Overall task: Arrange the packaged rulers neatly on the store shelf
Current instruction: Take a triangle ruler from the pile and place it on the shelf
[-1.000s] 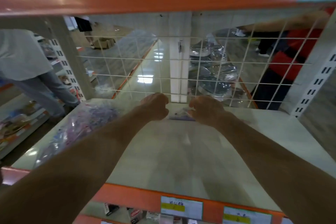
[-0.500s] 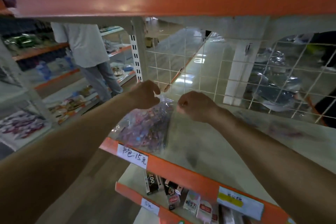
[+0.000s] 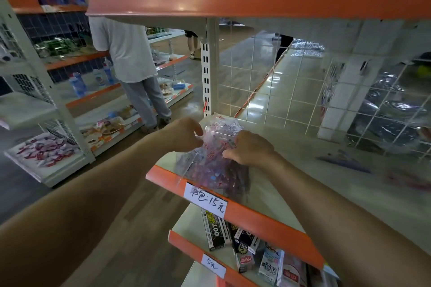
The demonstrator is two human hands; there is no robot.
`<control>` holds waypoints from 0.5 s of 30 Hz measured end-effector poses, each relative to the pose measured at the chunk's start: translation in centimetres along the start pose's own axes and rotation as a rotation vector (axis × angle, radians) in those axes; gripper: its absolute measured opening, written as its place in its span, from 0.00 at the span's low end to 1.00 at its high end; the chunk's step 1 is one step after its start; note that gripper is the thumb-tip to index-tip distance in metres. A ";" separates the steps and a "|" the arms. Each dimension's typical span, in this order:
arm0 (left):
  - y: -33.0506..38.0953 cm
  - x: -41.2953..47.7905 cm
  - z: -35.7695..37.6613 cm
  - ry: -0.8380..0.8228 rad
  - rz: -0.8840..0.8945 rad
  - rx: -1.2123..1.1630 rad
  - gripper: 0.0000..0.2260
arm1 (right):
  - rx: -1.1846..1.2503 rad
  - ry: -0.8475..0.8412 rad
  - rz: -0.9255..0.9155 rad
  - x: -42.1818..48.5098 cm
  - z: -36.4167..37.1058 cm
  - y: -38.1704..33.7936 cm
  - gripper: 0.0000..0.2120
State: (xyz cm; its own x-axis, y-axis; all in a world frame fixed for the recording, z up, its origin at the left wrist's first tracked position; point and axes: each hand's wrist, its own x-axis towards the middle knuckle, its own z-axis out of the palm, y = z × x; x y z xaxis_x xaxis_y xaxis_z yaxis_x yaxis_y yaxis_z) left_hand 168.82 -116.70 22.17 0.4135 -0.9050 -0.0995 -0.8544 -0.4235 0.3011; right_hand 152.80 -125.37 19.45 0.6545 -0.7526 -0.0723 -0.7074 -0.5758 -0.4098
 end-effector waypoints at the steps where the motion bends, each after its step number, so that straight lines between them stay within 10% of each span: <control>1: 0.0 0.0 0.1 -0.009 0.009 -0.019 0.14 | 0.051 -0.015 0.008 0.1 0.1 0.1 0.13; 8: 0.8 0.2 -0.2 -0.023 0.041 -0.190 0.14 | 0.656 -0.144 0.195 -0.5 -2.2 1.3 0.07; 15: 3.0 -0.3 -1.0 -0.172 0.002 -0.840 0.08 | 0.836 -0.088 0.151 -1.0 -5.0 1.9 0.04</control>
State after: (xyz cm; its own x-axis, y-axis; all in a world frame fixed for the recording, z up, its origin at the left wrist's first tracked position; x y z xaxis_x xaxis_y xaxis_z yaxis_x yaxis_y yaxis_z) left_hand 166.46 -117.63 24.08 0.3010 -0.9279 -0.2201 -0.3106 -0.3136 0.8973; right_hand 149.51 -127.32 23.26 0.6117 -0.7550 -0.2363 -0.3822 -0.0205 -0.9238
